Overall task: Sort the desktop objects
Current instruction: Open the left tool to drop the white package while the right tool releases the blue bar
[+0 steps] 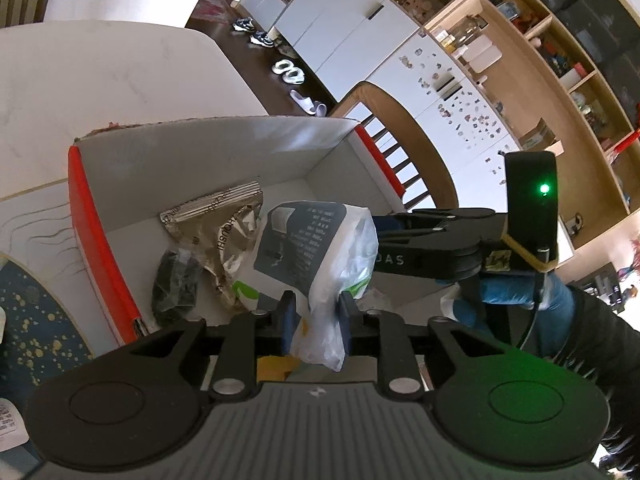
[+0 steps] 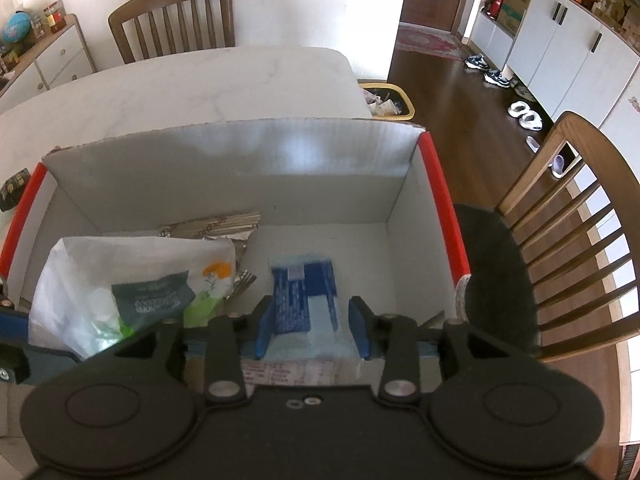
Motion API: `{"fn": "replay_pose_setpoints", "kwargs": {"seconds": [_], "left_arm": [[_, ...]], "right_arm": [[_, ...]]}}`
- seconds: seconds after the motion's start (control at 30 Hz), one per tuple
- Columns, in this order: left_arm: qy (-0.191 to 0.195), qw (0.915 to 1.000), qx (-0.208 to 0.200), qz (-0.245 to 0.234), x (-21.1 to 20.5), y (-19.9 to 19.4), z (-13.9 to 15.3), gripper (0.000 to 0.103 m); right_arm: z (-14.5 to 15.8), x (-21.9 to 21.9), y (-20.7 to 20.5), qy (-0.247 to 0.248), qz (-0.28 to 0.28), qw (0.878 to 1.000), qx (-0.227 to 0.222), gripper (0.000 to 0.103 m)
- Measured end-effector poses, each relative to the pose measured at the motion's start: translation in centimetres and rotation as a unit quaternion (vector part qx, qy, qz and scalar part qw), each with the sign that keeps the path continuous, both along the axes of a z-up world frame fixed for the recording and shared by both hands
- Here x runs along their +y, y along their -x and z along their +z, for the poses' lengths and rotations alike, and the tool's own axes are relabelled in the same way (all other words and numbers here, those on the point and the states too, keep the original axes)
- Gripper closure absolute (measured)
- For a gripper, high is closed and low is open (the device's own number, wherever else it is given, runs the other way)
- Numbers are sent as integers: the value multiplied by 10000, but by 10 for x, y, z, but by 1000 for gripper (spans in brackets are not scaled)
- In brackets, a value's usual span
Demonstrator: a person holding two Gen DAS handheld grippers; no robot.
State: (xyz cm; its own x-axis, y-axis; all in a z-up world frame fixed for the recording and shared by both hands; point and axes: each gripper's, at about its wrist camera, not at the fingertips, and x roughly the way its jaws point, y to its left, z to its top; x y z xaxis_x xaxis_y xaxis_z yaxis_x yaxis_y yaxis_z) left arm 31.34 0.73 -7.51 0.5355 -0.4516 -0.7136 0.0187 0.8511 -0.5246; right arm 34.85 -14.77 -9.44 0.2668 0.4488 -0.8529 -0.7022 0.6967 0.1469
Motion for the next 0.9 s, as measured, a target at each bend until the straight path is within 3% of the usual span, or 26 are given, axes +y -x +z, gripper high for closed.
{"fn": "replay_pose_setpoints", "kwargs": {"seconds": [0.1,0.2,0.23,0.27,0.9], "left_arm": [[-112,9999,-5,-20,-1,2,2,79],[-229,9997,-24,10,-2,6,4,53],[-248,9997,-55,62,-1,7,5,39],[-269,9996,-76,80,-1,9,6,37],[-607,9968,-516,69,-11,37,34,37]], "right_arm": [[3,-3,2,-19,-11,10000,-30,61],[7,-6,3,-72,-32,10000,-52,57],[9,-8,4,-95,-43,9999,-60,55],[10,-9,5,-115,-52,9999,-67,54],[52,-41,24,-469,-230,9983,-250,42]]}}
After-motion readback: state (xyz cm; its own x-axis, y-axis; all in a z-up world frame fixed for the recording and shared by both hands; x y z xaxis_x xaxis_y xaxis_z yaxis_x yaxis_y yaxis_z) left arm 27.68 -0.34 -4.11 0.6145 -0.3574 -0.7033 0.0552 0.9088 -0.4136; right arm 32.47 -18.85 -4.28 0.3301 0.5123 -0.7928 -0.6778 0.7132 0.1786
